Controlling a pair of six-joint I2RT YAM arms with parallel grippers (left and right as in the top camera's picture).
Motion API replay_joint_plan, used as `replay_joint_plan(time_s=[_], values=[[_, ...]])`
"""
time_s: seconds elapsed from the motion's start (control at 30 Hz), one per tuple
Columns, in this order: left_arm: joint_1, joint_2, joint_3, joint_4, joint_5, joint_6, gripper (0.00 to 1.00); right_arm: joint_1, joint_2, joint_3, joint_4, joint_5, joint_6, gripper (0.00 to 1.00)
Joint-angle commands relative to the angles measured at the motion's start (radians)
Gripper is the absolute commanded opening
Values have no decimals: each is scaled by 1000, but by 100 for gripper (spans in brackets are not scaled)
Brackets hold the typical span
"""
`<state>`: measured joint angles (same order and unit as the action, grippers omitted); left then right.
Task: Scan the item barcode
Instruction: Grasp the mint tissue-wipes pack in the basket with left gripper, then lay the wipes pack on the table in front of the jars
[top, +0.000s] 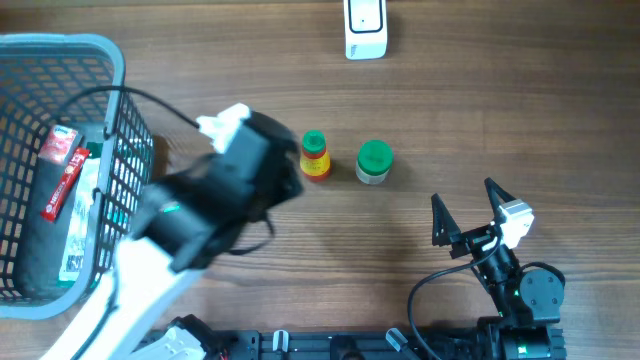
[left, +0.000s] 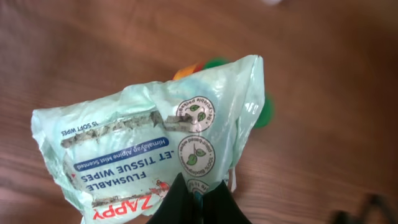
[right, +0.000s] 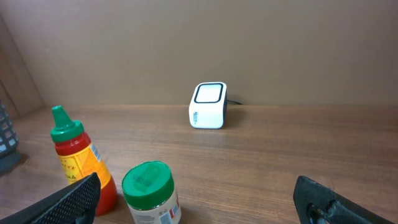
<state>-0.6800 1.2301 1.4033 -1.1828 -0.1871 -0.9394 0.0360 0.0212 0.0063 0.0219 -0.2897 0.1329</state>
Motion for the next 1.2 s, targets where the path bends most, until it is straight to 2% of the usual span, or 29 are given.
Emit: replay_joint_plan(time_s=[0.0, 0.13, 0.33, 0.37, 0.4, 0.43, 0.47, 0.53, 0.6, 0.63, 0.67, 0.7, 0.87, 1.03, 1.17], values=[[-141, 111, -103, 73, -120, -101, 4, 1, -7, -1, 2, 5, -1, 100], [-256, 301, -197, 249, -121, -101, 4, 1, -7, -1, 2, 5, -1, 99], [-272, 565, -202, 332, -119, -86, 4, 1, -7, -1, 1, 5, -1, 100], [-272, 575, -202, 327, -112, -87, 10, 1, -7, -1, 2, 5, -1, 100], [-272, 574, -201, 328, -109, -87, 34, 1, -7, -1, 2, 5, -1, 100], [-272, 563, -201, 327, -105, -86, 51, 1, -7, -1, 2, 5, -2, 100], [-272, 547, -201, 327, -93, -86, 60, 1, -7, -1, 2, 5, -1, 100], [-272, 505, -201, 323, -90, -87, 67, 1, -7, -1, 2, 5, -1, 100], [-272, 456, -201, 316, -90, -90, 70, 1, -7, -1, 2, 5, -1, 100], [-272, 441, -201, 317, -93, -90, 46, 1, -7, -1, 2, 5, -1, 100], [-272, 438, -201, 321, -96, -90, 13, 1, -7, -1, 2, 5, -1, 100], [-271, 440, -201, 324, -100, -90, 4, 1, -7, -1, 2, 5, -1, 100], [-271, 442, -251, 372, -138, -91, 4, 1, -7, -1, 2, 5, -1, 100], [-264, 442, -414, 559, -151, -90, 4, 1, -7, -1, 2, 5, -1, 100], [-253, 442, -449, 653, -155, -89, 4, 1, -7, -1, 2, 5, -1, 100]])
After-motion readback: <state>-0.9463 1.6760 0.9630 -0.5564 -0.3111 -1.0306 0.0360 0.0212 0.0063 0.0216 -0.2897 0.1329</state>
